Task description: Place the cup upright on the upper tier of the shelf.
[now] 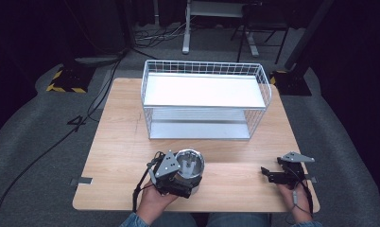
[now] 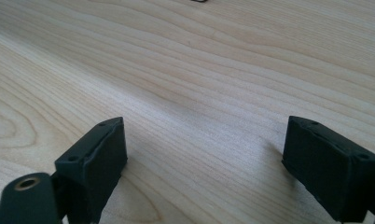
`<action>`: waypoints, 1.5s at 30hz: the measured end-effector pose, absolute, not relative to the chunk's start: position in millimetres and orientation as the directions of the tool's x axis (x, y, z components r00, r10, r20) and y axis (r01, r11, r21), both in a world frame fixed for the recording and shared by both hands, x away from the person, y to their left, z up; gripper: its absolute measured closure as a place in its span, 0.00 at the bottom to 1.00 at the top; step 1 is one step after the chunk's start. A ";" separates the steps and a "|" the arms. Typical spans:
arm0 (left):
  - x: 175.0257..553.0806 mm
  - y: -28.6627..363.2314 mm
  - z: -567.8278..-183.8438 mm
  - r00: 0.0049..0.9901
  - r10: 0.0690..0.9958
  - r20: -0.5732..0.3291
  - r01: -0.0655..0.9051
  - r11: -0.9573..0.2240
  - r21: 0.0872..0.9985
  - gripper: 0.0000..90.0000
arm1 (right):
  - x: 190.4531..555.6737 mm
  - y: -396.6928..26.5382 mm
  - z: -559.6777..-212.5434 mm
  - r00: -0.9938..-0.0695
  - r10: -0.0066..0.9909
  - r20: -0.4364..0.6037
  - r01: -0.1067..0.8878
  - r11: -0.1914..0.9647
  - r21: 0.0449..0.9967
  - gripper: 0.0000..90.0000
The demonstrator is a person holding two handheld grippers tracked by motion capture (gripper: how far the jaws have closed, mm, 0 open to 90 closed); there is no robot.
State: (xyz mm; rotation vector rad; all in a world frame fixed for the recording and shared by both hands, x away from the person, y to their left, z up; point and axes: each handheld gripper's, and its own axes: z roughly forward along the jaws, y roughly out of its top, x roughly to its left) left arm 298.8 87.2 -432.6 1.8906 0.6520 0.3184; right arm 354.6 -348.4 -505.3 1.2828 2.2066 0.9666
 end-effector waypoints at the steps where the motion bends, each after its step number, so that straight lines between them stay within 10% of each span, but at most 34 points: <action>1: 299.4 85.3 -433.2 0.813 0.577 -0.077 0.290 -0.288 0.913 0.00 | 354.6 -348.4 -505.3 -0.493 0.870 -0.005 0.587 0.336 0.737 0.15; 45: 306.9 99.9 -417.5 0.815 0.575 -0.064 0.286 -0.305 0.908 0.04 | 353.9 -348.3 -505.1 -0.502 0.865 -0.008 0.578 0.342 0.741 0.18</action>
